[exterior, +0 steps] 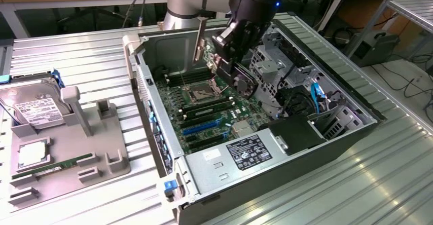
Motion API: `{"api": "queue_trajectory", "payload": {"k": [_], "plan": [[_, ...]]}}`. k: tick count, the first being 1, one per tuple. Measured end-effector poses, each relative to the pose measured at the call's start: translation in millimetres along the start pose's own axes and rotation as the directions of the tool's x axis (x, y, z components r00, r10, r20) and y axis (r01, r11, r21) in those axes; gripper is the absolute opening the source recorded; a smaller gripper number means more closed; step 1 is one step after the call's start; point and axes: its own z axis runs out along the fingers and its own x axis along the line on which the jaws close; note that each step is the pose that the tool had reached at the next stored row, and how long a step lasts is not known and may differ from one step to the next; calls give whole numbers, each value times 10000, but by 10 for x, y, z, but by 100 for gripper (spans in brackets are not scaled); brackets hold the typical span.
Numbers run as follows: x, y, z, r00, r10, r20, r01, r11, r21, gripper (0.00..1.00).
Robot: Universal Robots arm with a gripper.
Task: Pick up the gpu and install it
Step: 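Insert the gpu into the slot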
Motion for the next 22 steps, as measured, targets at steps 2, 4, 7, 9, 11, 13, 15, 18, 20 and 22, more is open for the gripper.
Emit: {"api": "queue_trajectory", "payload": {"k": [2,4,7,9,11,13,15,18,20,22], "plan": [[0,0,4,9993,-374,-19,374,9993,8,26],[0,-1,8,9972,-746,-30,746,9972,18,26],[-1,-1,15,9919,-1267,-25,1267,9919,44,26],[-1,-1,21,9870,-1609,-17,1609,9870,65,26],[-1,-2,27,9803,-1977,-8,1977,9802,86,26],[-1,-2,32,9732,-2299,-4,2299,9732,104,26],[-1,-3,38,9632,-2687,-3,2687,9631,124,26],[-1,-3,46,9479,-3184,-4,3184,9478,148,26],[-1,-3,51,9357,-3527,-7,3527,9356,164,26],[-1,-4,58,9218,-3877,-12,3877,9216,179,26]]}}
